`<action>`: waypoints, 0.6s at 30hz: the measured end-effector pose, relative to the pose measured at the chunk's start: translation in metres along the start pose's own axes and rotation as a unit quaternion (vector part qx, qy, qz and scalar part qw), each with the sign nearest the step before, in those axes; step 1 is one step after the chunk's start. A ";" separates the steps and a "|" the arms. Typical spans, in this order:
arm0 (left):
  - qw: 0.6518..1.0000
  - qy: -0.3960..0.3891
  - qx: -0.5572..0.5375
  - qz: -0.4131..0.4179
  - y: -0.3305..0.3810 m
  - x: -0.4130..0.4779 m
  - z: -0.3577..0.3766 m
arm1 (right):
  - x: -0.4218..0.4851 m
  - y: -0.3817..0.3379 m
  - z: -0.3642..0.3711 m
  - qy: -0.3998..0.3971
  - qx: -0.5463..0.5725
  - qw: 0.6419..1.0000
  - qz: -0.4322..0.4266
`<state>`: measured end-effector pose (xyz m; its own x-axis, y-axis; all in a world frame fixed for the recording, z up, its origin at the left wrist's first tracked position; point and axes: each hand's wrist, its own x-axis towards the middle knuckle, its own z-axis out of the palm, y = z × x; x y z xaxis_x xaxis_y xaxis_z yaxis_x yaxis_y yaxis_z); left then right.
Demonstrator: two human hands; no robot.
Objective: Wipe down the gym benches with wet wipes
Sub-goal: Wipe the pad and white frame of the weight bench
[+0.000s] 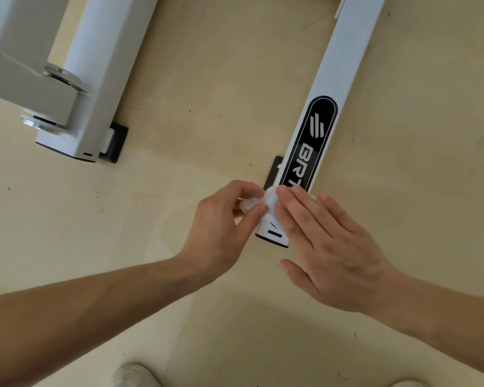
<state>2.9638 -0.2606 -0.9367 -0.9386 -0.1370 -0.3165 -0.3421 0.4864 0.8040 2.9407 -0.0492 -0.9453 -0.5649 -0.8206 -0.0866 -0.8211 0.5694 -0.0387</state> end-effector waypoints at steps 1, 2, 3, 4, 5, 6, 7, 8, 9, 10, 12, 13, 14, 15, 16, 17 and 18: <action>1.000 0.002 -0.002 0.003 0.001 -0.007 0.001 | -0.001 -0.001 0.002 -0.007 -0.001 1.000 -0.006; 1.000 -0.003 0.004 0.010 0.002 -0.014 0.002 | -0.003 0.000 0.005 -0.008 -0.001 1.000 -0.013; 1.000 -0.022 0.007 0.017 0.001 -0.021 0.003 | -0.003 0.001 0.007 -0.004 -0.001 1.000 -0.020; 0.998 -0.057 -0.001 0.021 0.001 -0.028 0.004 | -0.003 0.005 0.008 0.005 0.000 1.000 -0.025; 0.995 -0.099 -0.014 0.027 0.001 -0.032 0.005 | 0.000 0.010 0.008 0.015 -0.002 1.000 -0.027; 0.990 -0.134 -0.024 0.033 0.001 -0.030 0.007 | 0.004 0.017 0.008 0.022 -0.003 0.999 -0.024; 0.987 -0.155 -0.029 0.037 0.002 -0.023 0.009 | 0.009 0.025 0.007 0.025 -0.002 1.000 -0.016; 0.985 -0.164 -0.036 0.040 0.005 -0.010 0.012 | 0.015 0.035 0.006 0.024 0.000 1.000 -0.003; 0.984 -0.166 -0.058 0.038 0.009 0.008 0.015 | 0.024 0.046 0.005 0.021 -0.001 1.000 0.011; 0.981 -0.165 -0.094 0.023 0.014 0.030 0.018 | 0.034 0.058 0.003 0.019 -0.004 1.000 0.025; 0.972 -0.169 -0.164 -0.024 0.025 0.073 0.022 | 0.052 0.080 -0.002 0.009 -0.004 0.999 0.053; 0.969 -0.167 -0.179 -0.030 0.030 0.087 0.022 | 0.059 0.088 -0.005 0.002 0.001 0.998 0.068; 0.968 -0.166 -0.186 -0.025 0.031 0.092 0.022 | 0.063 0.092 -0.007 -0.005 0.007 0.997 0.083; 0.966 -0.169 -0.193 -0.018 0.029 0.089 0.020 | 0.065 0.092 -0.007 -0.007 0.013 0.996 0.092; 0.965 -0.174 -0.197 -0.018 0.026 0.080 0.017 | 0.062 0.086 -0.006 -0.006 0.020 0.995 0.093; 0.965 -0.178 -0.191 -0.020 0.021 0.065 0.013 | 0.056 0.077 -0.004 -0.003 0.028 0.996 0.085; 0.967 -0.185 -0.177 -0.014 0.014 0.048 0.009 | 0.047 0.064 -0.001 0.001 0.037 0.997 0.067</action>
<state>2.9140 -0.2528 -0.9450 -0.8716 0.2036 -0.4459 -0.4219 0.1513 0.8939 2.8616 -0.0517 -0.9505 -0.6696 -0.7367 -0.0944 -0.7298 0.6762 -0.1011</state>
